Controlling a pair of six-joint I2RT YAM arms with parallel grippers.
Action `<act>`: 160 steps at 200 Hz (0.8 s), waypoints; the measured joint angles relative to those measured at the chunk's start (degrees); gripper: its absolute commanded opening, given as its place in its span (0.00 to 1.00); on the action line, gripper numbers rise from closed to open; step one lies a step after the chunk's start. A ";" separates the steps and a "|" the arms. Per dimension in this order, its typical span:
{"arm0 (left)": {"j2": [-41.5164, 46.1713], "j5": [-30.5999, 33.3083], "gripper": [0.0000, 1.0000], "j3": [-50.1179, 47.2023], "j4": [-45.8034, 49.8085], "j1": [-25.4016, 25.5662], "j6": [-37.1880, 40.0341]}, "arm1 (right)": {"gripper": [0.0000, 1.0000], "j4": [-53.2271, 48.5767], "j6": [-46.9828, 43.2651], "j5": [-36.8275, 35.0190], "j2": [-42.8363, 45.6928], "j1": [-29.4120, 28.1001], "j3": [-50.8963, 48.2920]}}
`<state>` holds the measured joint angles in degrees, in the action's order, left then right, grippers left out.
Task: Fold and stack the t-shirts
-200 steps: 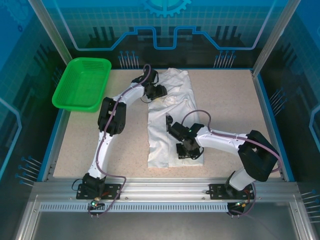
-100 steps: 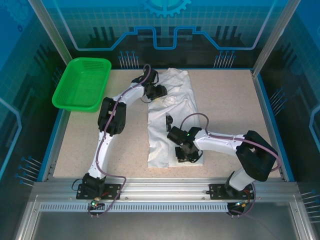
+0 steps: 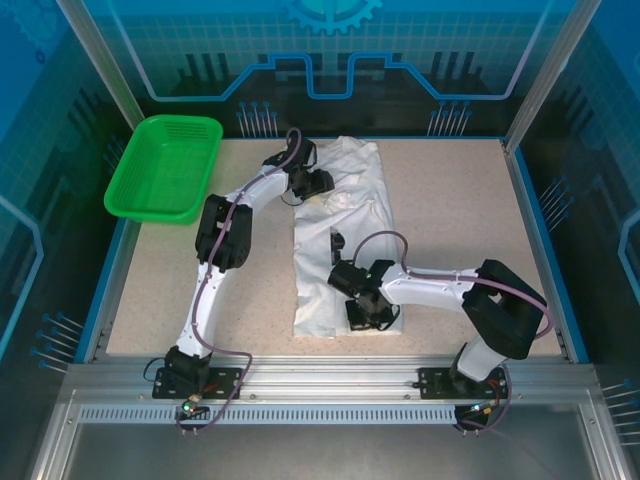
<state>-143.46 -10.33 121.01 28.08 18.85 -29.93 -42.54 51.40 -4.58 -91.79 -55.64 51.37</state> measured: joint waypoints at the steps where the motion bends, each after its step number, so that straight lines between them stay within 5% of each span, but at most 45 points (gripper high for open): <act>1: -0.02 0.02 0.51 0.09 0.02 0.00 0.02 | 0.09 -0.02 -0.11 -0.02 0.09 -0.17 0.00; 96: -3.34 1.97 0.58 6.32 2.36 -0.04 0.31 | 0.12 -0.22 -6.27 0.68 10.27 -2.21 -5.03; 116: -3.87 2.40 0.69 7.89 3.19 -0.04 0.50 | 0.22 1.90 -6.86 2.03 8.74 -2.25 -5.75; 142: -2.56 2.56 0.87 6.47 2.82 -0.04 0.17 | 0.58 3.41 -6.49 3.32 7.85 -2.40 -6.78; 160: 2.40 2.58 0.95 -0.07 2.67 -0.13 -0.35 | 0.67 3.43 -6.03 3.30 8.74 -2.29 -6.93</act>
<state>-141.05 -7.75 120.95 30.74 18.72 -30.28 -39.11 45.36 -1.28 -83.05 -57.93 44.45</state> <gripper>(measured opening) 0.905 0.632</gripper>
